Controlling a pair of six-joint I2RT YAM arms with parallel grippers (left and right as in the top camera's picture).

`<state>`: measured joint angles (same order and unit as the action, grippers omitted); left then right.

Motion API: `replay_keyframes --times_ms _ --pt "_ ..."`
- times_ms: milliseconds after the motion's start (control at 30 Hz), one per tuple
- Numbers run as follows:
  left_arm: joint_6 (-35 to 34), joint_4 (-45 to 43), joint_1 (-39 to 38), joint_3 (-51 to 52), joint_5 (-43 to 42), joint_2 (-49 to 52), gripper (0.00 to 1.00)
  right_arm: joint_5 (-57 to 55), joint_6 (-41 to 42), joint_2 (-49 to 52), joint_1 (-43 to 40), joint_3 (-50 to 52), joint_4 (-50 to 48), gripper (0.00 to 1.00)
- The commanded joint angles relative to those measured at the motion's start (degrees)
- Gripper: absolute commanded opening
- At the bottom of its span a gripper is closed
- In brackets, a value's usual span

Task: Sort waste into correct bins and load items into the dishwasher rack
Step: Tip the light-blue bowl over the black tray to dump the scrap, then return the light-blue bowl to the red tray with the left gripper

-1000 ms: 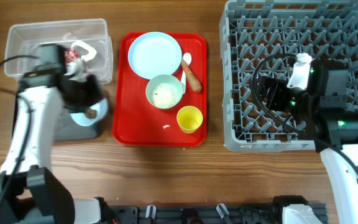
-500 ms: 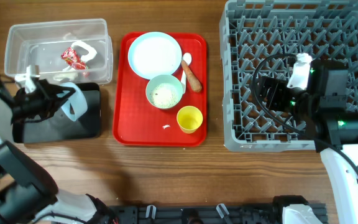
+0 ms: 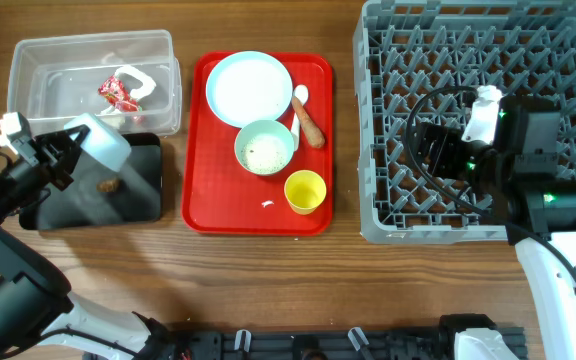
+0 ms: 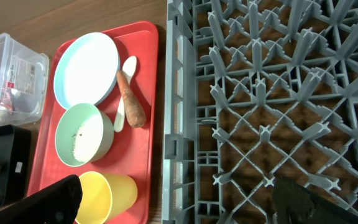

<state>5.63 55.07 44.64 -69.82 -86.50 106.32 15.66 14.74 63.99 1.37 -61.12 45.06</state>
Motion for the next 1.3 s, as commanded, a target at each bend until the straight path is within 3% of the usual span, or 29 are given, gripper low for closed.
replay_keyframes --times_ms 0,167,300,533,700,867,1000,1167,1267 --pt "-0.48 0.31 -0.15 -0.59 -3.82 0.07 0.04 0.90 0.28 0.42 0.39 -1.07 0.00 1.00" --pt "3.89 2.69 -5.25 -0.61 -0.35 -4.94 0.04 0.90 0.33 0.42 0.39 -1.07 0.00 1.00" --pt "2.99 2.73 -14.08 -0.59 11.58 -12.09 0.04 0.90 0.26 0.42 0.39 -1.07 0.00 1.00" --pt "-6.54 2.64 -37.83 -0.59 55.30 -19.32 0.04 0.90 0.42 0.42 0.39 -1.07 -0.04 1.00" --pt "-11.72 2.21 -51.87 0.79 72.32 -17.49 0.04 0.94 0.44 0.42 0.39 -1.07 0.00 1.00" --pt "-15.61 0.98 -61.77 2.34 80.32 -14.16 0.04 0.94 0.46 0.42 0.39 -1.07 0.02 1.00" --pt "-15.56 0.46 -66.25 2.47 80.41 -10.36 0.04 0.94 0.46 0.42 0.39 -1.07 0.04 1.00" --pt "-15.56 0.44 -68.02 2.47 80.41 -8.20 0.18 0.92 0.44 0.42 0.39 -1.07 0.24 1.00" --pt "-15.56 0.52 -68.02 2.43 80.39 -8.17 0.37 0.90 0.44 0.42 0.39 -1.07 0.24 1.00"
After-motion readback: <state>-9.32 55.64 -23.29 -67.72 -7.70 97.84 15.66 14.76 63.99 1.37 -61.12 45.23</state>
